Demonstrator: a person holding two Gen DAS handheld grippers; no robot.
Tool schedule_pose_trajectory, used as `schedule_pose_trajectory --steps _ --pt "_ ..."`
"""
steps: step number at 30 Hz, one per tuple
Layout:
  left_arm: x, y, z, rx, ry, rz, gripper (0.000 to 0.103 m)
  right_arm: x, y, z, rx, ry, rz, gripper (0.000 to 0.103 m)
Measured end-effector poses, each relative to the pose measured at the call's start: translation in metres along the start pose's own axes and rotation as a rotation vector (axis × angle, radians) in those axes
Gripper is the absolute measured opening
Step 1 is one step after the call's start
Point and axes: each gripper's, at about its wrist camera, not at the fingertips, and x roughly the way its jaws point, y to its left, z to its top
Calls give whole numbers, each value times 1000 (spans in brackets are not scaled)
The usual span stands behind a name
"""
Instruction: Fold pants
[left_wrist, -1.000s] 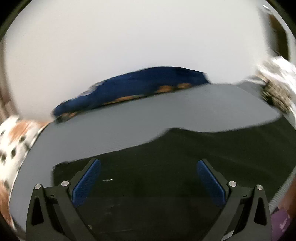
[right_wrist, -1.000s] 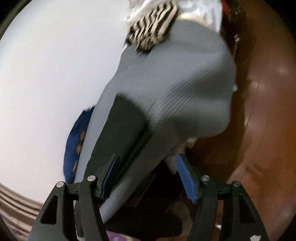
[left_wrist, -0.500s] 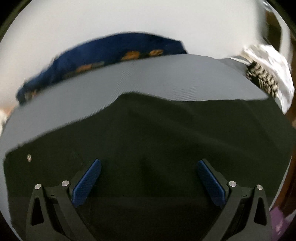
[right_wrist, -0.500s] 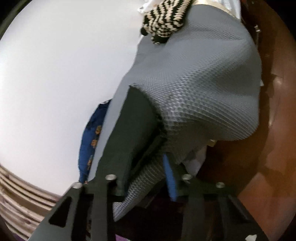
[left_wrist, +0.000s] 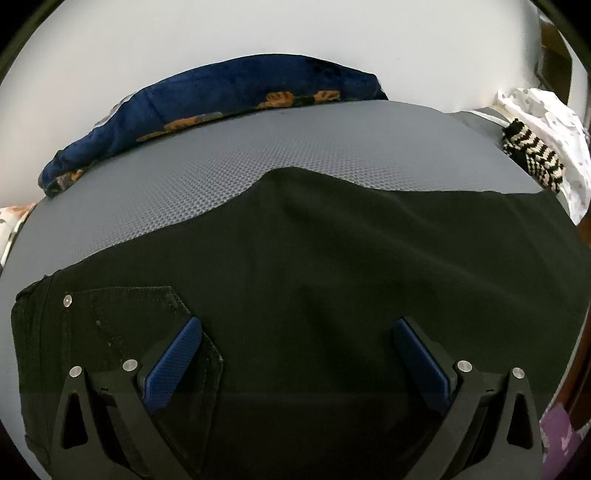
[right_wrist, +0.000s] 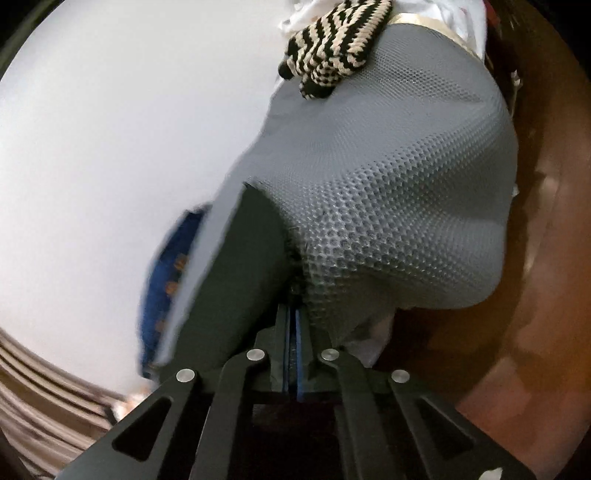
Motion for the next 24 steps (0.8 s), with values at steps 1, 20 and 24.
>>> schedule_pose_trajectory --steps 1,20,24 --pt "0 0 0 2 2 1 103 -9 -3 2 27 -48 11 10" --pt "1 0 0 7 4 3 103 12 45 -13 -151 49 -85 11" --pt "1 0 0 7 3 3 103 19 45 -7 -144 36 -93 15"
